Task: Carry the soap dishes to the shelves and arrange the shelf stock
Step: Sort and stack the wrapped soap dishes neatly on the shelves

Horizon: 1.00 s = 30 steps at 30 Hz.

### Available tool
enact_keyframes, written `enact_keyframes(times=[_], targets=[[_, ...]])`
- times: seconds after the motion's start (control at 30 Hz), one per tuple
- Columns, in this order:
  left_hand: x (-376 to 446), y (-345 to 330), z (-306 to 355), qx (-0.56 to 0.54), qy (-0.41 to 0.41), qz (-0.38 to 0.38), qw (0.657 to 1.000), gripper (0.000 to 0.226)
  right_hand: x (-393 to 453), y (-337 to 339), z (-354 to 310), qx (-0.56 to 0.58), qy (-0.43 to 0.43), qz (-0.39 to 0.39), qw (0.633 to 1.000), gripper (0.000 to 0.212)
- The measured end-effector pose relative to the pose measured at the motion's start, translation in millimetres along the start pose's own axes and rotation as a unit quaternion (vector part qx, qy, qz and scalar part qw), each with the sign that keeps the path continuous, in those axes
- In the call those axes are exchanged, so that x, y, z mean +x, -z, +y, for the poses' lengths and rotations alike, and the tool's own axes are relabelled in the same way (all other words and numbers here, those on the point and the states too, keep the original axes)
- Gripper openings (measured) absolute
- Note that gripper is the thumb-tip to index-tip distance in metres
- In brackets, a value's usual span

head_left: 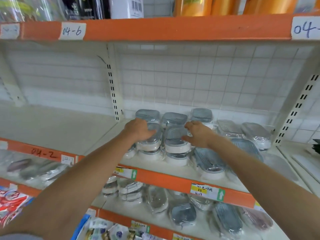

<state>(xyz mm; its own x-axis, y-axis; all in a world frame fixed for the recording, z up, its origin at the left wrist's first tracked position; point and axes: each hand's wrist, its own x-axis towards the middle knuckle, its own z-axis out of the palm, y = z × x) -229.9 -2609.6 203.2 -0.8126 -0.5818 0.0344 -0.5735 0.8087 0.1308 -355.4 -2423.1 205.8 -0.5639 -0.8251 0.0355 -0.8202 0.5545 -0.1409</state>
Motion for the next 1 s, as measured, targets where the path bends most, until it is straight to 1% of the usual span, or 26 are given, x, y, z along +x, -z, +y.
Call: enact_keyframes(times=[0.07,0.1,0.2,0.3,0.43,0.57,0.7,0.8,0.9,1.0], targets=[[13.8,-9.1,1.5,-0.007,-0.001,-0.013,1.0,0.068,2.3,-2.0,-2.0,0.009,-0.035,0.004,0.999,0.063],[18.6,-12.4,3.3,-0.004,-0.007,-0.021,1.0,0.072,2.3,-3.0,-3.7,0.01,-0.054,0.002,0.998,0.065],[30.1,-18.0,6.0,0.012,-0.045,-0.029,0.998,0.067,1.3,-9.5,-11.0,-0.008,-0.11,-0.008,0.994,0.071],[41.0,-21.0,2.1,0.035,-0.076,-0.034,0.996,0.07,0.4,-15.0,-20.9,-0.023,-0.163,-0.007,0.986,0.075],[55.5,-20.9,-8.5,0.038,-0.134,-0.04,0.99,0.07,0.0,-20.3,-42.1,-0.015,-0.228,-0.001,0.973,0.081],[65.1,-12.1,-22.7,0.039,-0.194,-0.047,0.979,0.063,12.1,-28.4,-61.5,0.015,-0.296,0.002,0.955,0.103],[72.8,-8.9,-37.1,0.046,-0.248,-0.07,0.965,0.066,26.0,-34.7,-80.4,0.03,-0.358,-0.001,0.933,0.117],[82.8,-8.8,-46.0,0.041,-0.25,-0.111,0.961,0.062,32.5,-38.1,-92.6,0.017,-0.386,-0.004,0.922,0.124],[90.2,-13.6,-50.1,0.034,-0.255,-0.127,0.958,0.061,36.6,-42.3,-99.8,-0.008,-0.414,-0.008,0.91,0.126],[88.8,-19.9,-52.5,0.045,-0.254,-0.125,0.958,0.074,40.6,-47.0,-101.4,-0.019,-0.427,-0.007,0.904,0.125]])
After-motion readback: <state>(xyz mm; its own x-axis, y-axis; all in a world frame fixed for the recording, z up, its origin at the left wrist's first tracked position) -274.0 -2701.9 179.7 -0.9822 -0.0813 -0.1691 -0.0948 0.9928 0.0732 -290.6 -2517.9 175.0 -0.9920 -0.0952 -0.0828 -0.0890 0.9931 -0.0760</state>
